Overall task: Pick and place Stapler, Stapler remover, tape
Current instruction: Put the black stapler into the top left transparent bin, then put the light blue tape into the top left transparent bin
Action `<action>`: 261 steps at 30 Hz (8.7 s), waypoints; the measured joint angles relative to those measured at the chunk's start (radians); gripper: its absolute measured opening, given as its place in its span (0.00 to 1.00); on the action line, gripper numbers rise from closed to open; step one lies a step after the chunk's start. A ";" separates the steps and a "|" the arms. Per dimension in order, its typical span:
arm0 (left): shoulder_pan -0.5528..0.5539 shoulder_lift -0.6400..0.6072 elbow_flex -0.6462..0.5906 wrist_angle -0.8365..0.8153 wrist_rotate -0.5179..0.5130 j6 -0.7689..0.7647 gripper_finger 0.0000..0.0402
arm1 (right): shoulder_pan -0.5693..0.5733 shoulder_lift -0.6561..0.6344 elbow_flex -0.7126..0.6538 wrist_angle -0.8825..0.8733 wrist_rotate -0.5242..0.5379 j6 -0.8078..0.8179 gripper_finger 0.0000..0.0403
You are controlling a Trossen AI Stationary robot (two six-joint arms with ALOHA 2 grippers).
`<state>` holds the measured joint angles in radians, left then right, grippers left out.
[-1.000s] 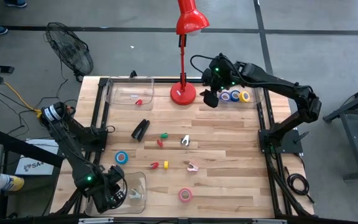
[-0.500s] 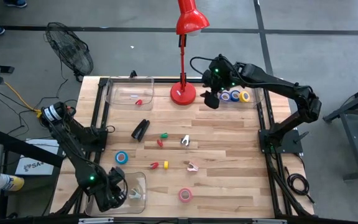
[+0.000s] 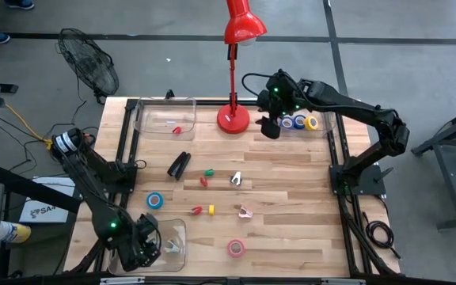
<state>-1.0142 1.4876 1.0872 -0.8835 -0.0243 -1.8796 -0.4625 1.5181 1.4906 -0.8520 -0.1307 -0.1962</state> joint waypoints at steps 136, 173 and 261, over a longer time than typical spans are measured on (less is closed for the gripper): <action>1.705 0.057 0.342 -0.402 -0.148 1.293 0.47 | -0.002 0.000 0.000 -0.056 0.019 -0.172 0.55; 1.846 0.365 0.342 -0.436 -0.225 1.292 0.47 | -0.003 0.000 0.000 -0.056 0.019 -0.171 0.55; 1.392 0.009 0.186 -0.654 -0.033 0.938 0.66 | -0.002 0.000 0.000 -0.076 0.019 -0.126 0.55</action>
<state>0.3782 1.4969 1.2729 -1.5372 -0.0574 -0.9413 -0.4648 1.5181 1.4910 -0.9276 -0.1116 -0.3222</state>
